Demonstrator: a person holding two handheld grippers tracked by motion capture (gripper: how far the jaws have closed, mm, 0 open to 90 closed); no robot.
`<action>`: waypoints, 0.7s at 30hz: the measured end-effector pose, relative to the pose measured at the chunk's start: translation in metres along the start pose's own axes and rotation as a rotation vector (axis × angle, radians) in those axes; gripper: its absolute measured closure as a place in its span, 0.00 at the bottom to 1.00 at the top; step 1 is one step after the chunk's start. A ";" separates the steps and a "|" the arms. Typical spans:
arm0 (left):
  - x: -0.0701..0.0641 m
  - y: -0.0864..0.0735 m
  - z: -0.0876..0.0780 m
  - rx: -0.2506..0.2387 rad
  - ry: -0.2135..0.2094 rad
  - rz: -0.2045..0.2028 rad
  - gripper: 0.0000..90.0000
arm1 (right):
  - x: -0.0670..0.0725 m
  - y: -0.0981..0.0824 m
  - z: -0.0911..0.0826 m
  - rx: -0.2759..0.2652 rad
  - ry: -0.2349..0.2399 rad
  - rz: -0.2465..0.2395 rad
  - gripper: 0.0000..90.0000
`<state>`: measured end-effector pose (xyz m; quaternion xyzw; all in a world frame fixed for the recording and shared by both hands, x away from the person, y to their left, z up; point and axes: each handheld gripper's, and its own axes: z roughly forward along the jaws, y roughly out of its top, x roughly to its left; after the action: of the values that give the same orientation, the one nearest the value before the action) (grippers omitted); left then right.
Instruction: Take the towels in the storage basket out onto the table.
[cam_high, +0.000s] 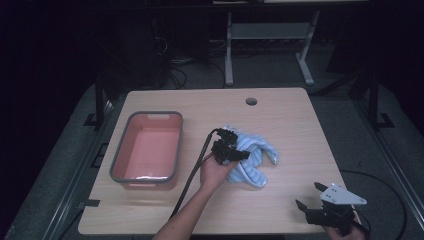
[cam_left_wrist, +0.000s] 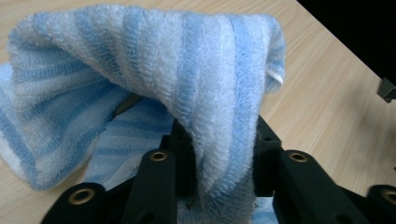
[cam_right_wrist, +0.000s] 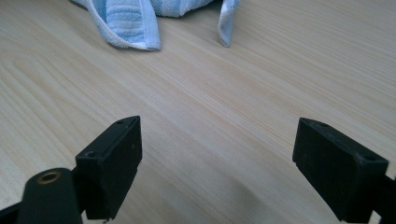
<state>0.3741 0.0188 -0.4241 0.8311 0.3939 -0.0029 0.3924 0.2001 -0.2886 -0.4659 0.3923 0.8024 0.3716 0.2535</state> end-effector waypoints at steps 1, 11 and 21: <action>0.000 0.000 0.001 0.001 0.004 -0.003 0.70 | 0.000 0.000 0.000 0.000 0.000 0.001 0.17; -0.003 -0.004 -0.004 0.005 0.001 0.008 0.63 | 0.002 0.000 -0.002 -0.003 -0.004 0.001 0.17; -0.001 -0.005 -0.014 -0.006 -0.015 0.018 0.54 | 0.001 0.000 -0.001 0.000 -0.008 0.006 0.17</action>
<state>0.3658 0.0286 -0.4172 0.8334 0.3836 -0.0043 0.3979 0.1990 -0.2884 -0.4651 0.3961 0.8003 0.3706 0.2557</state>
